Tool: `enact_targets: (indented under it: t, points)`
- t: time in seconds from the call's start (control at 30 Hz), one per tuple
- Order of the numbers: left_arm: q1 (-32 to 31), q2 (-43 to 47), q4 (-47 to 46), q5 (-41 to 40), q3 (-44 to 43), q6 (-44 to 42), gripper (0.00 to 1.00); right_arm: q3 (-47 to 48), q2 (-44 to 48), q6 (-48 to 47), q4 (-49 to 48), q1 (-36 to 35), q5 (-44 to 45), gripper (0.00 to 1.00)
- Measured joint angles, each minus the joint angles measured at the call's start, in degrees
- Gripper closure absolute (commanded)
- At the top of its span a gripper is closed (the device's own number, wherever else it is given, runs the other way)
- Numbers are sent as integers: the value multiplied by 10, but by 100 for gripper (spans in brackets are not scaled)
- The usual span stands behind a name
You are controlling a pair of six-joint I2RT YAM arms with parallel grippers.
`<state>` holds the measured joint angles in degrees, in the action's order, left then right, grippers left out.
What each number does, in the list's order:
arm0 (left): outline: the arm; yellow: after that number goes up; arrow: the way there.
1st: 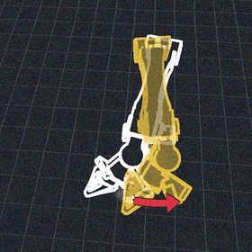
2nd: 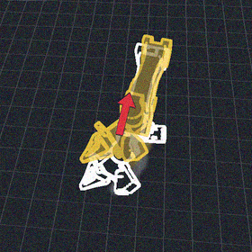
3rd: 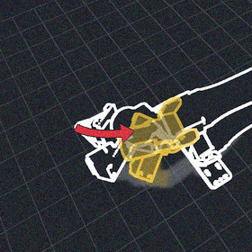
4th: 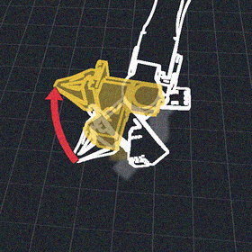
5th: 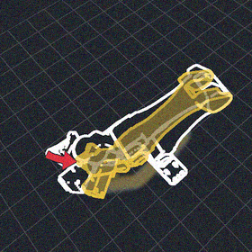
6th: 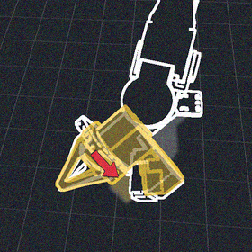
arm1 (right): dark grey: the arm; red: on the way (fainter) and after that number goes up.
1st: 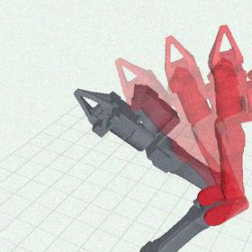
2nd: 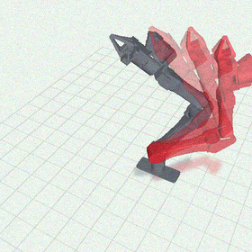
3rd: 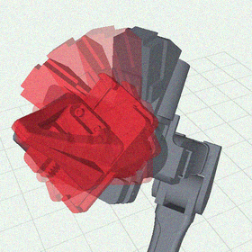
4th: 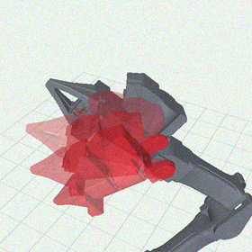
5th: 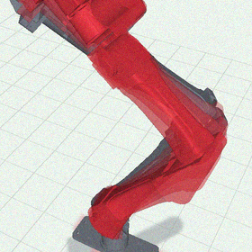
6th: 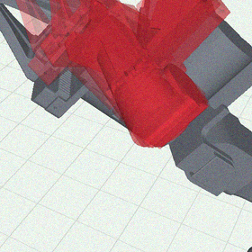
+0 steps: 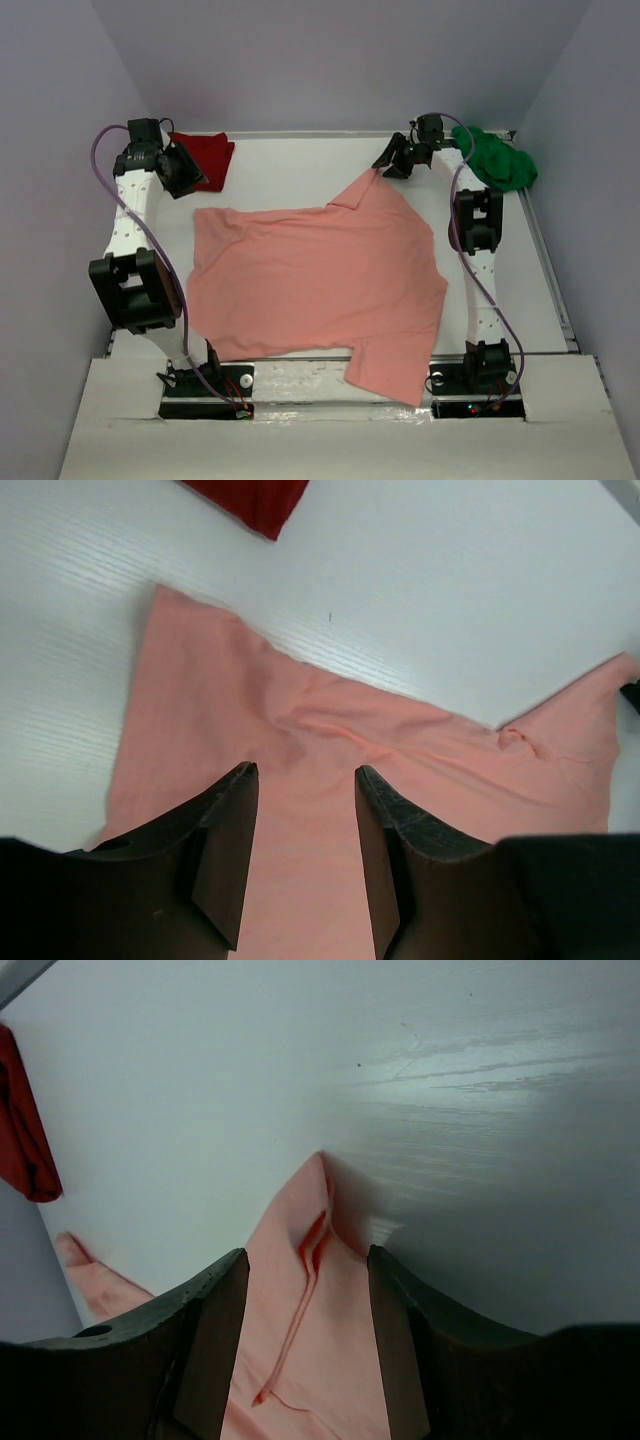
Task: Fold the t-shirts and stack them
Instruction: Flatten out the tshirt, then grap the side of the flattened tshirt furthest away from the robot with both arms
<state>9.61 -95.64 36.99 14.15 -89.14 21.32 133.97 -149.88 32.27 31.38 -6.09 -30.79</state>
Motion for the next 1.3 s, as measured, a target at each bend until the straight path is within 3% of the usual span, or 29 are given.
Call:
enact_targets:
  t: [0.3,0.73,1.3]
  points:
    - [44,25,-1,-11,4,5,47,39,-9,16,-5,-1,4,48]
    - [120,41,-2,-9,63,-7,47,59,-45,27,-20,-13,5,46]
    - [130,52,-5,-7,74,-17,47,22,-19,-6,-23,-14,39,46]
